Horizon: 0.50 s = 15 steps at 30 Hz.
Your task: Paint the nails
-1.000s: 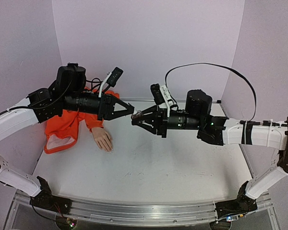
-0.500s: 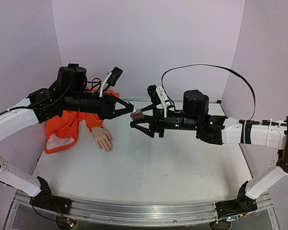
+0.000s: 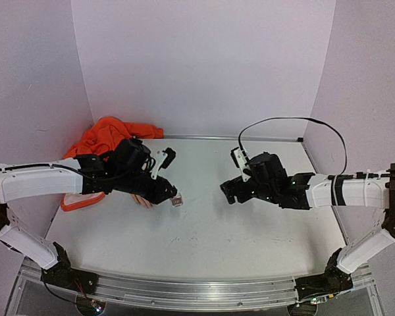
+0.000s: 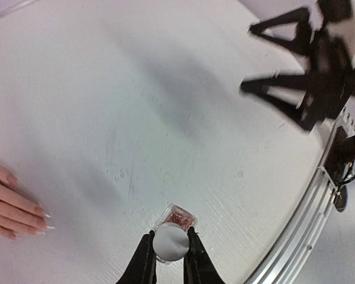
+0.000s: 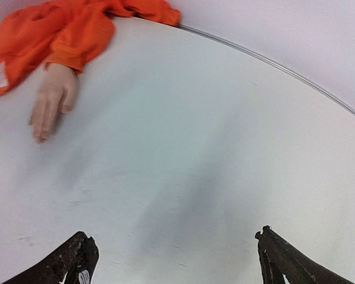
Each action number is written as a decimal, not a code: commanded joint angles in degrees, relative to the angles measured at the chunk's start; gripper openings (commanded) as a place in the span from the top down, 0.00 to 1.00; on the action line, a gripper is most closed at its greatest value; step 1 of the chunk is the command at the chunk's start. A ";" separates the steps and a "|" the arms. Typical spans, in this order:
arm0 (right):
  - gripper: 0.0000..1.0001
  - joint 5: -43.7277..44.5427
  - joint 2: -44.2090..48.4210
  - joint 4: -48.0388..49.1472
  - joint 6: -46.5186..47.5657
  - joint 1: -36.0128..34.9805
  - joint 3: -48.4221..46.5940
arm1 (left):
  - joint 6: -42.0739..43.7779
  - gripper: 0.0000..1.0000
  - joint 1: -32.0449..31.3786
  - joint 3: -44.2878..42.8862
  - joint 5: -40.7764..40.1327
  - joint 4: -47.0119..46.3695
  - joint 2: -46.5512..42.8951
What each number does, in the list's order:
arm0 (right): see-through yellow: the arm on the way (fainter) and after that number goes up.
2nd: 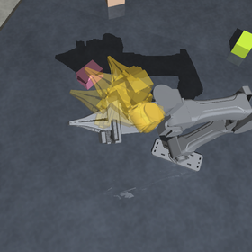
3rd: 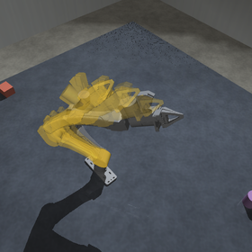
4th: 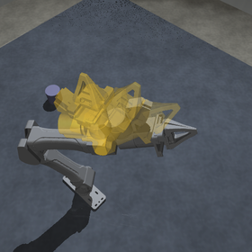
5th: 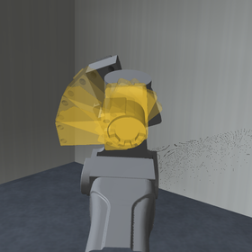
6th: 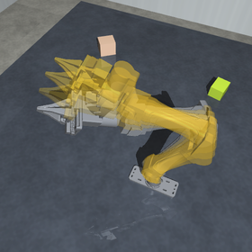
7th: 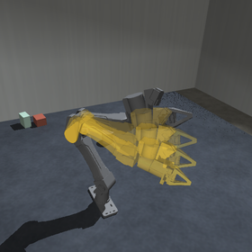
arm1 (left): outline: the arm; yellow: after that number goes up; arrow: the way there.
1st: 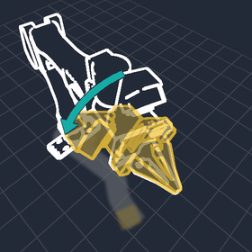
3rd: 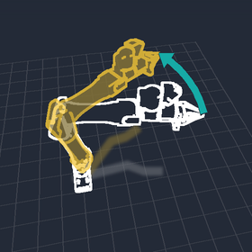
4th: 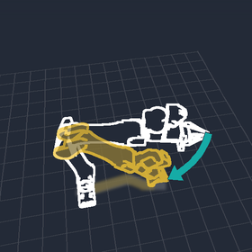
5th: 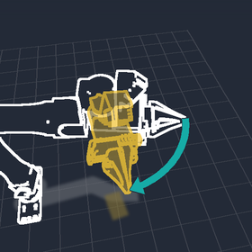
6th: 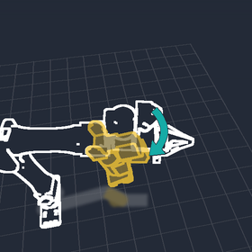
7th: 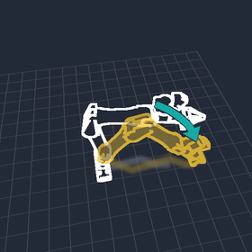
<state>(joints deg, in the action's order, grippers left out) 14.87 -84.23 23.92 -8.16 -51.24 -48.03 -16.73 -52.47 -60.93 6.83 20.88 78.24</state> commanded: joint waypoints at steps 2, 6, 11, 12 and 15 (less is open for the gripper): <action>0.02 7.64 9.89 -3.53 -6.47 6.63 3.30 | -4.13 1.00 -5.84 5.52 -10.52 -9.12 2.76; 0.02 7.65 12.25 -2.92 -6.06 8.04 4.41 | -3.58 1.00 -12.22 4.84 -16.93 -9.51 7.91; 0.02 7.70 12.25 -2.85 -5.59 8.26 3.74 | -3.22 1.00 -17.57 3.34 -19.89 -12.44 13.01; 0.02 7.45 12.17 -2.71 -5.71 8.27 3.73 | -2.96 1.00 -18.60 2.68 -19.92 -12.75 14.31; 0.02 6.85 11.86 -2.11 -6.11 8.27 3.98 | -1.48 1.00 -21.97 1.13 -20.34 -14.07 18.36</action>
<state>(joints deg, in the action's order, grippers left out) 20.97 -72.42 20.49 -13.39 -42.89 -43.64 -19.51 -71.20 -55.57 -10.13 12.36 93.19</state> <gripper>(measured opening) 0.983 0.140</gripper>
